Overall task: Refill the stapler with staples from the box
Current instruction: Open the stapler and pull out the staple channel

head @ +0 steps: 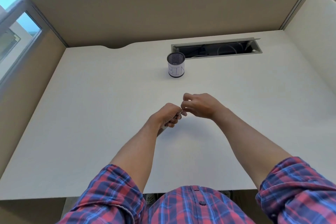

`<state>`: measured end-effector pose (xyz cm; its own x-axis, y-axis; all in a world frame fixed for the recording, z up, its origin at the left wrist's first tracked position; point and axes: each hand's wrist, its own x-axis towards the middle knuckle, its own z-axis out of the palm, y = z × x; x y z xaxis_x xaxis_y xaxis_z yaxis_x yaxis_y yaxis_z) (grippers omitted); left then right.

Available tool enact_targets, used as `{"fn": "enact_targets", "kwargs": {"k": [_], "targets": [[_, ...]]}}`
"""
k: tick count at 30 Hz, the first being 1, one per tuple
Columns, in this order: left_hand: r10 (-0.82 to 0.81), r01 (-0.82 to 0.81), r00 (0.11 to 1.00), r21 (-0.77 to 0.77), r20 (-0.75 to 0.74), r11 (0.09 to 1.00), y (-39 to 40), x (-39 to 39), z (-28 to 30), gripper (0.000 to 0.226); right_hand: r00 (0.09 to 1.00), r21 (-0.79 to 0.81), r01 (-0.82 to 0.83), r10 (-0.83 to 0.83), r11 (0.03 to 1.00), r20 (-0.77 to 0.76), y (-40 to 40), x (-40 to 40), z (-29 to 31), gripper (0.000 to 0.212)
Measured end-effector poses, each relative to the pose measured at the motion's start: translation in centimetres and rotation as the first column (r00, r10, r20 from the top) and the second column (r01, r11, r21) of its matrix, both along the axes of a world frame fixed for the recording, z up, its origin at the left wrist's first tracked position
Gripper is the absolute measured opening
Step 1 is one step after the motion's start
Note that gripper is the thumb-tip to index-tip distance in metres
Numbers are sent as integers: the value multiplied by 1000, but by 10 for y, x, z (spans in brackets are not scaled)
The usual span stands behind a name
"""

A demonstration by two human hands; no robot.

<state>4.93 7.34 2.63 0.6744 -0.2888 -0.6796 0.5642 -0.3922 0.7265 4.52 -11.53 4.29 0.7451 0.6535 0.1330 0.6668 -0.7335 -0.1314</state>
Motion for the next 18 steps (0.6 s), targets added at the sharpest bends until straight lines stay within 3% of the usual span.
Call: {"fn": "enact_targets", "kwargs": {"k": [3,13,18], "targets": [[-8,8,1000,5,6,1000,1,0,2,41,999,-43,-32,31,999,-35,1,4,3,12],[18,-17,1000,-56,26,998,6,-5,-3,45,971,106,96,-69,990,-231,8,-7,-3,10],[64,-59,997,-125,36,990,6,-2,-1,38,929,310,258,-147,915,-339,8,-11,-7,7]]}}
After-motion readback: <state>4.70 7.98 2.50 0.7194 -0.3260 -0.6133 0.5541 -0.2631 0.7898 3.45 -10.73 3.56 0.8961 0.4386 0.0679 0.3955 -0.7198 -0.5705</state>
